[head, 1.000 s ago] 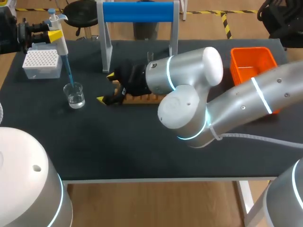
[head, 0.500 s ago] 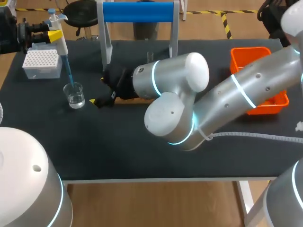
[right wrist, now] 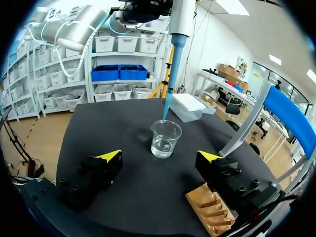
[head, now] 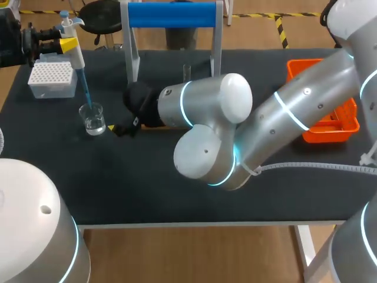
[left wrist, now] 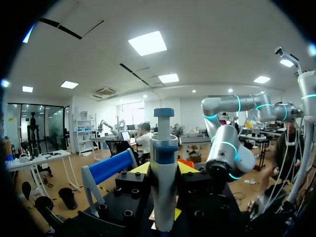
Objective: Invert the test tube, pick up the pipette, mount the tip to pipette, aspirate from beaker and dispense into the tube, eject the tip, return the pipette, and cap with the stopper.
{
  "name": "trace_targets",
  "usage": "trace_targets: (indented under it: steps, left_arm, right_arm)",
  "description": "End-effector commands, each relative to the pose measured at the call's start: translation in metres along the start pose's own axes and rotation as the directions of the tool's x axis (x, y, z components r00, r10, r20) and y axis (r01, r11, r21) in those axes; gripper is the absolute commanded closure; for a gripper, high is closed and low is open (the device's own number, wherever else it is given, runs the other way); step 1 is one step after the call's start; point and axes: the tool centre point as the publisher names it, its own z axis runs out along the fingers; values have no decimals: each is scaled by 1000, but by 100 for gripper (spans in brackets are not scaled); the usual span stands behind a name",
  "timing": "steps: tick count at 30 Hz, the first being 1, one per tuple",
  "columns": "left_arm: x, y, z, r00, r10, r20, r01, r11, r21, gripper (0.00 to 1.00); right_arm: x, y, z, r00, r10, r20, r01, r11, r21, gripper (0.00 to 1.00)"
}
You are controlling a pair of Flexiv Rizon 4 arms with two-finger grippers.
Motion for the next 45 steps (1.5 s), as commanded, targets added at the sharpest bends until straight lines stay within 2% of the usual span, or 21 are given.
trace_targets:
  steps: [1, 18, 26, 45]
  left_arm:
    - [0, 0, -1, 1000, 1, -1, -1, 1000, 1, 100]
    - [-3, 3, 0, 1000, 12, 2, -12, 1000, -7, 100]
    - [-8, 12, 1, 1000, 24, 8, -24, 999, -26, 100]
    - [-19, 39, -4, 999, 23, 27, -23, 1000, -4, 100]
  right_arm:
    - [1, 0, 0, 1000, 1, 2, -1, 1000, 1, 0]
    - [1, 0, 0, 1000, 1, 2, -1, 1000, 1, 0]
    - [1, 0, 0, 1000, 1, 2, -1, 1000, 1, 0]
    - [1, 0, 0, 1000, 1, 2, -1, 1000, 1, 0]
